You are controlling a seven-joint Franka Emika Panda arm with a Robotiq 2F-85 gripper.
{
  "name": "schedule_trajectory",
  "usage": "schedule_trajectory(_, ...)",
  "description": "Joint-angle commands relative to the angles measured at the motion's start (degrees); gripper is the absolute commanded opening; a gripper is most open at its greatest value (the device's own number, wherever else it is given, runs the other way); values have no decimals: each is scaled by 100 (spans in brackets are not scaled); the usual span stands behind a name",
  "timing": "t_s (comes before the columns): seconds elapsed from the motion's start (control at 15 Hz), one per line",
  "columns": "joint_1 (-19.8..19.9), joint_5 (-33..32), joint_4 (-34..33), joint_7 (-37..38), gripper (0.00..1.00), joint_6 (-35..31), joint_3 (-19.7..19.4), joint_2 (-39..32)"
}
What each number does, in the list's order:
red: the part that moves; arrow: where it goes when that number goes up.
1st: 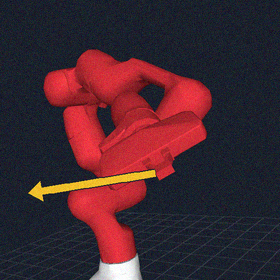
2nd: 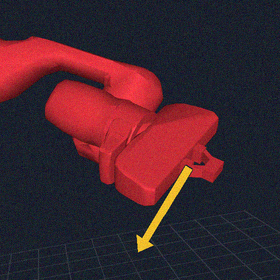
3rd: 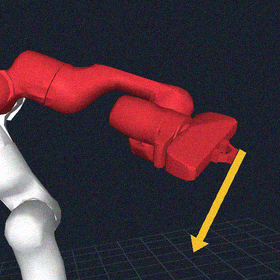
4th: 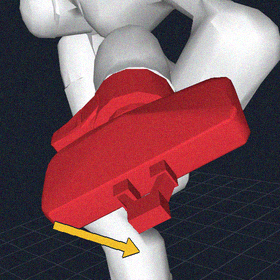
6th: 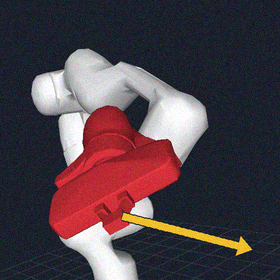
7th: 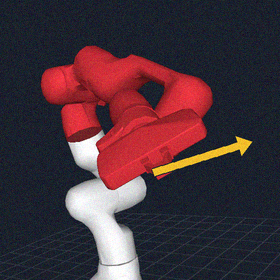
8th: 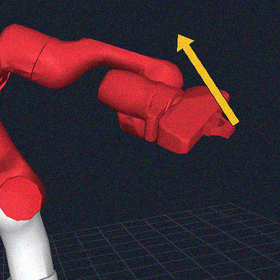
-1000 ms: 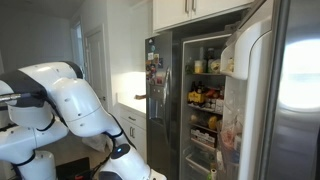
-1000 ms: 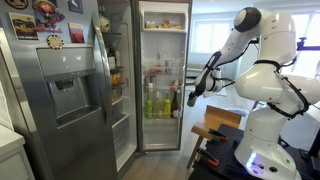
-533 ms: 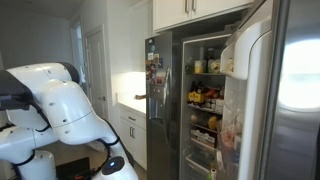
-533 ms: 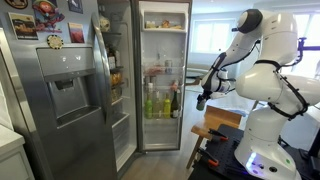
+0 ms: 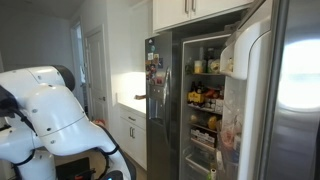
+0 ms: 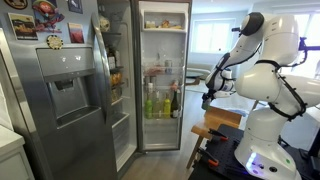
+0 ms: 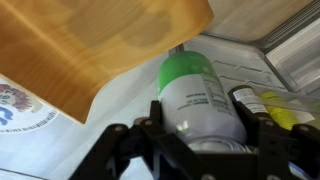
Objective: Pick up a canned drink from the fridge and put it on the chair
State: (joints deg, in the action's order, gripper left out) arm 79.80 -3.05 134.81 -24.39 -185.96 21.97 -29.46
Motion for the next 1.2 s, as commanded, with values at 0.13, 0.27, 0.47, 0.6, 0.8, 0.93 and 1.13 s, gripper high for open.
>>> schedule_trajectory(0.13,-155,-73,-961,726,47,747,-263,-388)
schedule_trajectory(0.27,-297,46,-1279,817,47,954,-404,-563)
schedule_trajectory(0.47,-590,196,-1772,949,47,1184,-698,-877)
schedule_trajectory(0.6,-833,277,-2083,1082,47,1217,-948,-1121)
schedule_trajectory(0.8,-1200,395,-2566,1314,47,1337,-1346,-1502)
schedule_trajectory(0.93,-1390,479,-2873,1458,47,1468,-1555,-1754)
schedule_trajectory(1.13,-1645,605,-3294,1630,47,1681,-1835,-2120)
